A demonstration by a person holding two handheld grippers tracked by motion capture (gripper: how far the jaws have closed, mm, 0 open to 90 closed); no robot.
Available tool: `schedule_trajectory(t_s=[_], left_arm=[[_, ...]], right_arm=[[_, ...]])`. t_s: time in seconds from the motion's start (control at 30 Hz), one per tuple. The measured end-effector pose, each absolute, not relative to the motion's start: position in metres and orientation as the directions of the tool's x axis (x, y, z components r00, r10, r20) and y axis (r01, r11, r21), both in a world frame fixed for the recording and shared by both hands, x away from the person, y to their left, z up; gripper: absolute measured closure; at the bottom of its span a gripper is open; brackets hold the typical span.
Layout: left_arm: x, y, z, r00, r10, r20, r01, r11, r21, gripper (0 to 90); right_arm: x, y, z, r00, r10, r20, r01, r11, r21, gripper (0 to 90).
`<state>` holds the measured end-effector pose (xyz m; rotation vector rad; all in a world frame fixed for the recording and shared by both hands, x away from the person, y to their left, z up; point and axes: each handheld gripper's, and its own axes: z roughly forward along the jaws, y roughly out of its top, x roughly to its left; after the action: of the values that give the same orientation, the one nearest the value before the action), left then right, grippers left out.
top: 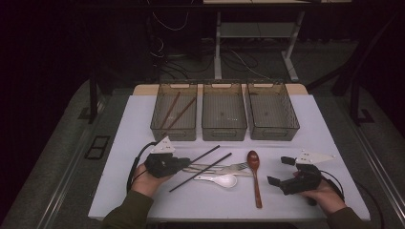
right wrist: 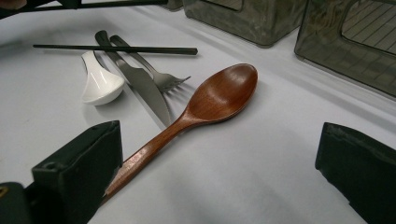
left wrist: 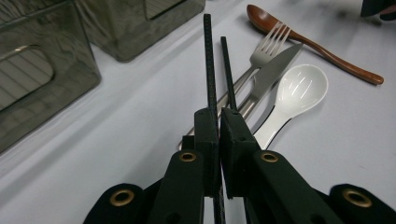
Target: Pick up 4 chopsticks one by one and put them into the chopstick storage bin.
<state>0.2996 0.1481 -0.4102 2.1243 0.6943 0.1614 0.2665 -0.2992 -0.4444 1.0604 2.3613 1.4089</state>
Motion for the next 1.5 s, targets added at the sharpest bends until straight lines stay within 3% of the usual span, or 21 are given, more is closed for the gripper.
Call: schedule_trajectory(t_s=[0.73,1.5], left_arm=[[0.312,0.168,-0.388,0.79,0.591,-0.164,0.463,-0.399,0.791,85.0],[0.36,0.175,-0.36,0.739,0.652,-0.17,0.478,-0.331,0.813,85.0]], right_arm=[[0.267,-0.299,-0.445,-0.723,0.666,0.185,0.481,0.293,0.826,0.7],[0.267,-0.299,-0.445,-0.718,0.67,0.19,0.488,0.29,0.823,0.7]])
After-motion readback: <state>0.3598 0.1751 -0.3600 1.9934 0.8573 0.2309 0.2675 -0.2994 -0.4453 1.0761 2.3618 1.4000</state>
